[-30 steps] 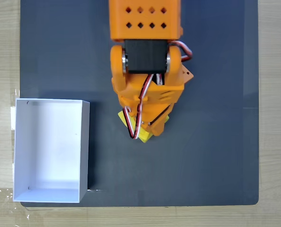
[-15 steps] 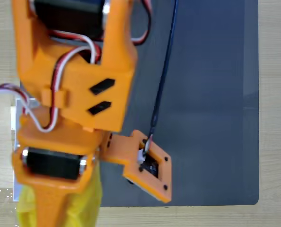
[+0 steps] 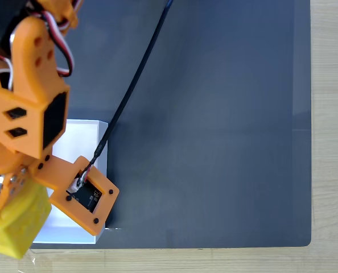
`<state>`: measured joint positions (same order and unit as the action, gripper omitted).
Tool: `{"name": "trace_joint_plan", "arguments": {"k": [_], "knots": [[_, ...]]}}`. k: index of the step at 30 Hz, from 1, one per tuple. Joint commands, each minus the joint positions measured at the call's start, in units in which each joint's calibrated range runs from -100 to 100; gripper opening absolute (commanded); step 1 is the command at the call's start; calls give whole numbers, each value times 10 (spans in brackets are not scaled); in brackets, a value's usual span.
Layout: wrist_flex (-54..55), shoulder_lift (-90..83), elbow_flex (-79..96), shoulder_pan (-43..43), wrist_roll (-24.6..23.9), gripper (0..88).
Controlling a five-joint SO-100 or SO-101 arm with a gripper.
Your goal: Grasp a yellow block and put it in the box
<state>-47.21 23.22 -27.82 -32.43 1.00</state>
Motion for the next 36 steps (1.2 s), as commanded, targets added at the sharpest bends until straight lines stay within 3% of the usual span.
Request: {"name": "trace_joint_plan", "arguments": {"k": [1, 26, 36], "knots": [[9, 9, -30, 3, 3, 185], [-39, 105, -30, 23, 57, 193], [-83, 102, -30, 23, 57, 361]]}}
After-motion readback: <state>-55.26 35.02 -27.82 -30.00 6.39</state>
